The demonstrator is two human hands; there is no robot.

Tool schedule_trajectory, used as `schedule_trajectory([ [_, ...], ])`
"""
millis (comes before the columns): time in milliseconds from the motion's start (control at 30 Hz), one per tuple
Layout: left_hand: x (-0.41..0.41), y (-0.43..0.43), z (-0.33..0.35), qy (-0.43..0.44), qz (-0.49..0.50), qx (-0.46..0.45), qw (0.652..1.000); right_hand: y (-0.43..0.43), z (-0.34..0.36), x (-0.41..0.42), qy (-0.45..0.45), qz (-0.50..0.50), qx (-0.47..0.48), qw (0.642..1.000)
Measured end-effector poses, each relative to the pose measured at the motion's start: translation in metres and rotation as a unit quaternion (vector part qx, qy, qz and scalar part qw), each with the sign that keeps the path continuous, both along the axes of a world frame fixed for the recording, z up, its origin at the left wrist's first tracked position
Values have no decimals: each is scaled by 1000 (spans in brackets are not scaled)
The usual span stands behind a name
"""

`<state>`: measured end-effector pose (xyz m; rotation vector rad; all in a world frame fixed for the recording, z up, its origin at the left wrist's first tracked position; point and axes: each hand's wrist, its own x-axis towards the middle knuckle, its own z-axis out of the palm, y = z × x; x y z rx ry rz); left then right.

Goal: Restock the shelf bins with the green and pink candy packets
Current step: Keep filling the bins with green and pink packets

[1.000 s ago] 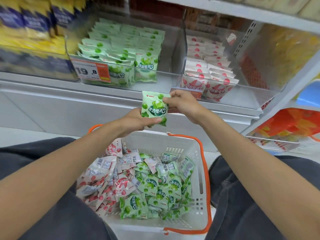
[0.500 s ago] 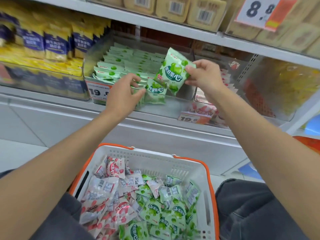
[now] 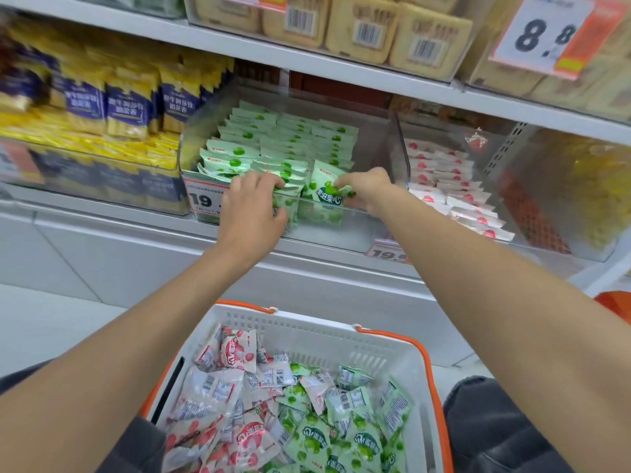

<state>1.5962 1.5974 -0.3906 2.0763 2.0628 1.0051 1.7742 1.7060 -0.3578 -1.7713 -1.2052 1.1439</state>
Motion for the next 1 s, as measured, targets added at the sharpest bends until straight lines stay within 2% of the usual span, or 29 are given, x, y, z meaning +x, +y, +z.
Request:
schedule_trajectory([
  [167, 1, 2, -3, 14, 5, 11, 1000, -2, 1, -5, -91, 123, -122, 981],
  [233, 2, 4, -5, 10, 5, 12, 1000, -2, -1, -10, -110, 145, -140, 973],
  [333, 1, 7, -6, 5, 8, 10, 1000, 3, -6, -13, -117, 142, -123, 975],
  [533, 3, 7, -6, 3, 14, 14, 1000, 10, -10, -3, -126, 53, -48, 989],
  [700, 5, 7, -7, -1, 16, 27, 1000, 3, -3, -7, -143, 74, -55, 985],
  [867, 6, 8, -10, 1, 19, 39, 999, 3, -4, -6, -90, 90, -78, 989],
  [1000, 5, 8, -10, 3, 13, 42, 999, -2, 1, -5, -124, 94, -70, 985],
])
